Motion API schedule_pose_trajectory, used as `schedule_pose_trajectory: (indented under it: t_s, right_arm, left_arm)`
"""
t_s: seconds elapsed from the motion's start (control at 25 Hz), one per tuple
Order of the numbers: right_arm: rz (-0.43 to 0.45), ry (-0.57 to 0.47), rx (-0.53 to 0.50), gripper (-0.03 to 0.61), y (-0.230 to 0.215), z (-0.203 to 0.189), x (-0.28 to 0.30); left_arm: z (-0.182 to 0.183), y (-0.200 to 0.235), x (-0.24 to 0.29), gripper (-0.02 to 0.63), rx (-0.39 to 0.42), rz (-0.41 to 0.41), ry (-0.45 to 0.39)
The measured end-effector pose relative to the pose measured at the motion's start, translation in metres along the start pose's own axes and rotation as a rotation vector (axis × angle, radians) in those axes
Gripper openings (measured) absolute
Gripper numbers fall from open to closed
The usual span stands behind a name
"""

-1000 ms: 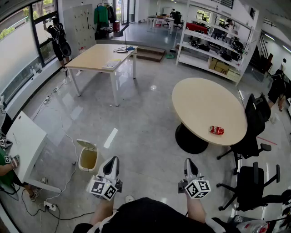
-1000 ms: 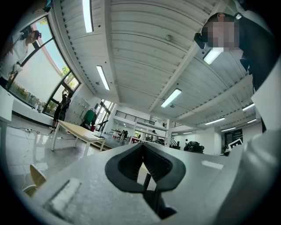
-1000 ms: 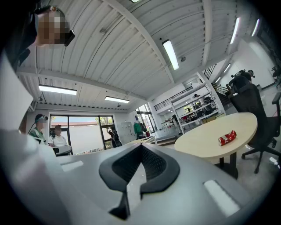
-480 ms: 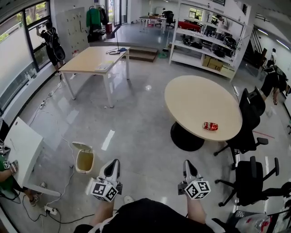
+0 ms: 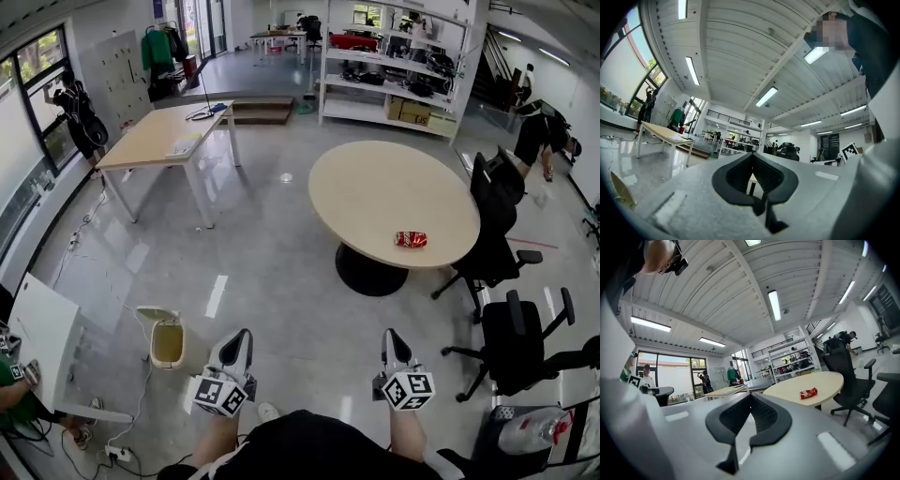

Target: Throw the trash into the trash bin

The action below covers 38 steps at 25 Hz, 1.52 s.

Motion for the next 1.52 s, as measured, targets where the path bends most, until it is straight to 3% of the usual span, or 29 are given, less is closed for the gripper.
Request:
schedule_pose_trajectory:
  t_s: [0.4,0.64,1.08,1.52]
  right_arm:
    - [-0.120,-0.031,0.006,0.005,-0.029,0.001,-0.088]
    - [-0.263,-0.053,0.009,0.005,-0.052,0.002,-0.171]
    - [-0.611,-0.146,-0.008,0.005,-0.071,0.012,-0.332]
    - [-0.958,-0.229,-0.004,0.005,-0.032,0.000,-0.432]
  left_arm:
    - [-0.006,-0.061,0.009,0.001,0.033,-0.127,0.002]
    - [-0.031,-0.124,0.009,0.000,0.028,-0.239,0.065]
    - [-0.064,-0.272,0.033,0.000,0.003,-0.600,0.122]
    - [-0.105,-0.370,0.042,0.002,-0.044,-0.921,0.220]
Point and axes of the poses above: the fingertips, and each gripper's own axes: x forward along the fingers, y to its left, z out of its top, the point moved 2 cm from there along -x, backward along the fingers, and after that the axes turned 15 degrees about z, right-handed, at the moved point
